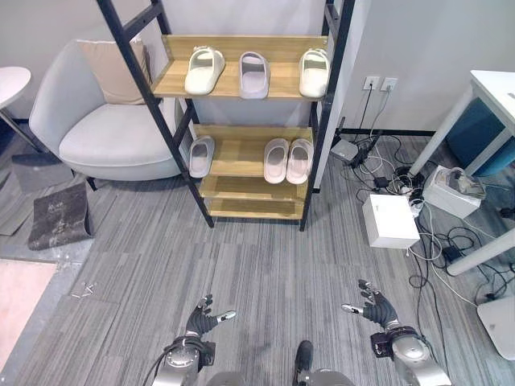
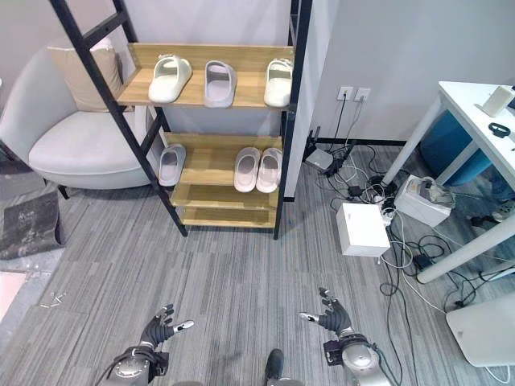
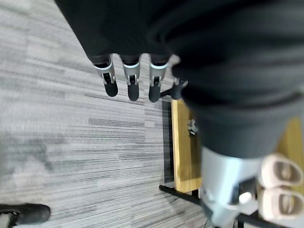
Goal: Arrange the slippers neatly on the shoe rack.
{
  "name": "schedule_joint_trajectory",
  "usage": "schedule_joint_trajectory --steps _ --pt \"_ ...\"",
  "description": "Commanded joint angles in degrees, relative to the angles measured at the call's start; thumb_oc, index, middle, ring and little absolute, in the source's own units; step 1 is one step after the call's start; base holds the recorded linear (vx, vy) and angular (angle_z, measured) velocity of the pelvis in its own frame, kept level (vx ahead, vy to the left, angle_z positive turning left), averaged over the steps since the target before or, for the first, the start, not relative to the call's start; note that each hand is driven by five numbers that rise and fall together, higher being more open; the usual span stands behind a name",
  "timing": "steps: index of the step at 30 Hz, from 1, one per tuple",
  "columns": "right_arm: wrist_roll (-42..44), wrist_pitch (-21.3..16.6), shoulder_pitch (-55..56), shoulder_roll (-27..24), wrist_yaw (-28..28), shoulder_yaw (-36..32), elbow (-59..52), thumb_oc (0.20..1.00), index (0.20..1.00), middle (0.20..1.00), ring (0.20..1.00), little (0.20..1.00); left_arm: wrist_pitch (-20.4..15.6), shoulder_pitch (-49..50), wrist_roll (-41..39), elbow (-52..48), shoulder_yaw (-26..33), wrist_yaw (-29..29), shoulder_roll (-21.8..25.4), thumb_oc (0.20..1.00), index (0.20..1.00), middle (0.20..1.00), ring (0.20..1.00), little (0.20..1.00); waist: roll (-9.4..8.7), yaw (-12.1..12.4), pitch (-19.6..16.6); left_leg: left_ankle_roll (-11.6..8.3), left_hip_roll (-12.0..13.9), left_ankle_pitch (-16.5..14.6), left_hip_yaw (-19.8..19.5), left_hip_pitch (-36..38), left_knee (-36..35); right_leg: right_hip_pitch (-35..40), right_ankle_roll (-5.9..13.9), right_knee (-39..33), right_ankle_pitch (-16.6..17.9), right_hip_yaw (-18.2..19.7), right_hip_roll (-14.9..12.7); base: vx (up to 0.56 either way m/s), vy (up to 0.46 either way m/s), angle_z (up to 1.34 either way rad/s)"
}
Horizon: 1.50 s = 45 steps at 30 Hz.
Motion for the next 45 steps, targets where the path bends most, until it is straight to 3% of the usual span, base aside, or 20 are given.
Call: schedule_joint_trajectory --steps 1,2,3,4,5,8,12,14,15,18,20,23,25,26,27,33,37,41,43,45 --pt "1.1 -2.6 -1.3 -1.1 -0.2 -0.1 -2.4 1.0 1.0 1.0 1.0 1.0 -2.4 -2.0 -2.1 -3.1 0.4 1.0 2.5 1.0 1.0 1.0 1.0 1.0 -1.36 2.4 3.6 3.63 -0.5 4.2 4.3 0.1 -17.4 3.8 9.04 0.4 -6.1 -0.8 -2.0 0.29 -0.012 -0.03" --pt "1.1 -2.6 -1.3 -1.1 -0.2 -0.1 -2.4 1.0 1.0 1.0 1.0 1.0 -2.4 -2.0 -2.1 -3.1 0.4 1.0 2.5 1.0 1.0 1.0 1.0 1.0 -1.37 2.5 3.7 3.64 -0.5 4.2 4.3 0.2 -17.4 3.9 9.04 0.4 -6.1 -0.8 -2.0 0.44 0.059 -0.05" --pt "0.7 -2.6 -1.1 -0.8 -0.2 0.4 -2.1 1.0 1.0 1.0 1.0 1.0 -2.1 -1.4 -1.5 -3.6 0.3 1.1 2.5 1.0 1.0 1.0 1.0 1.0 -0.42 3.1 2.9 3.76 1.0 7.9 4.2 -0.1 -30.0 5.2 9.49 0.0 -7.5 -0.5 -0.7 0.23 0.058 0.15" --pt "0.7 -2.6 -1.1 -0.8 -0.2 0.4 -2.1 1.0 1.0 1.0 1.0 1.0 -2.1 -1.4 -1.5 -3.6 0.3 1.1 2.5 1.0 1.0 1.0 1.0 1.0 -0.45 3.1 3.0 3.76 1.0 7.9 4.2 0.0 -30.2 5.3 9.49 0.0 -7.5 -0.5 -0.8 0.45 0.131 0.03" --pt "-0.1 -2.7 -1.2 -0.9 -0.2 0.9 -1.8 1.0 1.0 1.0 1.0 1.0 -1.7 -1.3 -0.4 -3.6 0.4 1.2 2.6 1.0 1.0 1.0 1.0 1.0 0.77 3.6 2.5 3.01 2.6 13.2 3.3 -1.6 -39.2 6.8 9.45 -0.2 -9.1 -0.5 0.6 0.34 0.109 -0.09" --pt "-0.5 -2.5 -1.9 -0.7 -0.3 1.2 -1.7 1.0 1.0 1.0 1.0 1.0 -1.3 -1.6 0.2 -3.2 0.7 1.1 2.8 1.0 1.0 1.0 1.0 1.0 1.01 3.7 2.0 2.24 2.9 16.2 4.8 -1.7 -42.1 9.2 9.43 -0.1 -10.4 0.4 1.4 0.31 0.119 -0.09" --pt "-0.5 -2.4 -1.5 0.4 -0.4 1.0 -1.6 1.0 1.0 1.0 1.0 1.0 -1.6 -1.1 0.6 -3.4 0.4 1.4 3.0 1.0 1.0 1.0 1.0 1.0 0.37 3.8 0.4 3.03 2.1 16.0 5.5 -0.5 -41.5 10.5 10.1 1.3 -11.7 0.2 0.3 0.33 0.173 -0.17" --pt "-0.2 -2.1 -1.8 1.6 -0.4 0.4 -1.2 1.0 1.0 1.0 1.0 1.0 -1.5 -1.3 0.5 -3.6 0.1 1.1 3.3 1.0 1.0 1.0 1.0 1.0 -0.65 4.0 -0.7 5.07 0.3 13.1 6.0 0.2 -39.5 9.5 11.53 6.3 -11.8 1.2 -2.2 0.36 0.284 -0.08" --pt "-0.2 -2.1 -1.9 2.1 -0.3 0.4 -1.3 1.0 1.0 1.0 1.0 1.0 -1.5 -1.2 0.4 -4.9 -0.4 1.0 3.7 1.0 1.0 1.0 1.0 1.0 -0.98 3.8 -0.6 6.95 -1.3 10.8 6.5 1.4 -38.6 6.3 13.34 15.2 -8.8 2.2 -5.1 0.31 0.332 -0.08" --pt "-0.5 -2.0 -2.7 2.5 -0.2 0.6 -1.6 1.0 1.0 1.0 1.0 1.0 -1.5 -1.3 0.7 -6.4 -1.3 0.9 4.3 1.0 1.0 1.0 1.0 1.0 0.35 2.4 0.6 9.13 -2.3 8.7 6.3 4.8 -38.9 0.4 14.68 28.1 -1.2 3.9 -7.4 0.21 0.277 -0.06" --pt "-0.7 -1.9 -2.5 2.9 -0.1 0.6 -1.7 1.0 1.0 1.0 1.0 1.0 -1.6 -1.4 0.7 -6.9 -1.5 0.8 4.6 1.0 1.0 1.0 1.0 1.0 1.41 1.6 1.4 9.68 -2.1 7.7 5.8 7.4 -40.0 -3.0 14.23 32.0 -0.9 4.2 -7.5 0.23 0.163 0.21" --pt "-0.7 -1.7 -2.2 2.9 0.1 0.7 -1.3 1.0 1.0 1.0 1.0 1.0 -1.8 -1.5 0.2 -7.4 -1.4 0.7 4.7 1.0 1.0 1.0 1.0 1.0 1.91 0.8 2.3 9.6 -2.0 7.1 5.2 10.0 -41.1 -5.6 13.73 30.0 -2.1 2.9 -7.2 0.24 0.036 0.01" --pt "-0.4 -1.7 -2.0 2.8 0.2 0.6 -1.1 1.0 1.0 1.0 1.0 1.0 -1.9 -1.6 -0.1 -7.7 -1.3 0.6 4.8 1.0 1.0 1.0 1.0 1.0 2.03 0.4 2.7 9.11 -2.2 6.4 4.4 11.8 -41.9 -6.7 12.93 22.9 -3.6 1.1 -6.2 0.3 -0.058 0.08" --pt "0.0 -1.6 -1.7 2.9 0.0 0.4 -1.0 1.0 1.0 1.0 1.0 1.0 -1.8 -2.0 0.2 -7.8 -1.2 0.4 4.9 1.0 1.0 1.0 1.0 1.0 1.45 -0.2 3.0 8.38 -2.5 5.4 3.3 13.4 -42.1 -7.3 13.08 12.3 -3.1 1.0 -4.5 0.3 -0.107 0.1" --pt "0.1 -1.6 -1.6 2.9 -0.2 0.3 -1.3 1.0 1.0 1.0 1.0 1.0 -1.7 -2.3 0.6 -7.7 -1.1 0.3 4.9 1.0 1.0 1.0 1.0 1.0 1.09 -0.4 2.9 8.04 -2.4 4.9 3.3 13.8 -42.0 -7.9 13.46 8.9 -2.2 0.4 -4.6 0.39 -0.134 0.08" --pt "0.0 -1.7 -0.8 2.6 -0.1 -0.1 -0.7 1.0 1.0 1.0 1.0 1.0 -1.8 -2.4 1.8 -6.5 -1.1 -0.1 4.3 1.0 1.0 1.0 1.0 1.0 0.24 -0.7 1.5 7.07 -2.4 0.4 2.8 15.2 -37.5 -4.8 12.96 4.9 -1.7 0.2 -4.0 0.26 -0.086 0.28" --pt "1.7 -2.6 -0.9 0.7 0.0 -0.2 -0.9 1.0 1.0 1.0 1.0 1.0 -2.1 -2.5 0.6 -6.3 -1.5 0.0 4.0 1.0 1.0 1.0 1.0 1.0 -0.36 0.7 2.4 3.6 -2.6 2.8 1.6 8.8 -20.7 0.2 9.88 2.7 -3.8 -0.2 -2.5 0.15 -0.103 0.16" --pt "1.4 -2.4 -1.2 0.2 -0.1 0.3 -0.7 1.0 1.0 1.0 1.0 1.0 -2.1 -2.5 0.3 -5.9 -1.7 0.4 3.7 1.0 1.0 1.0 1.0 1.0 -0.75 1.4 2.1 3.75 -0.6 2.6 1.5 6.6 -28.2 1.7 10.45 0.5 -4.9 -0.4 -2.4 0.13 0.009 0.03" --pt "0.5 -2.4 -0.9 -0.1 -0.6 0.3 -0.9 1.0 1.0 1.0 1.0 1.0 -1.4 -2.6 1.9 -5.3 -2.7 0.7 3.5 1.0 1.0 1.0 1.0 1.0 0.14 1.5 1.6 3.78 1.4 7.8 2.6 4.6 -36.9 2.4 11.03 0.0 -5.3 -0.7 -1.9 0.11 0.078 0.1" --pt "0.0 -2.4 -0.7 0.0 -0.2 0.7 -1.3 1.0 1.0 1.0 1.0 1.0 -1.7 -2.3 1.9 -4.8 -2.4 0.5 3.4 1.0 1.0 1.0 1.0 1.0 0.33 1.6 0.9 3.96 0.9 7.5 1.5 6.0 -38.4 2.6 11.1 0.0 -5.4 -0.2 -2.0 0.09 0.075 0.03"
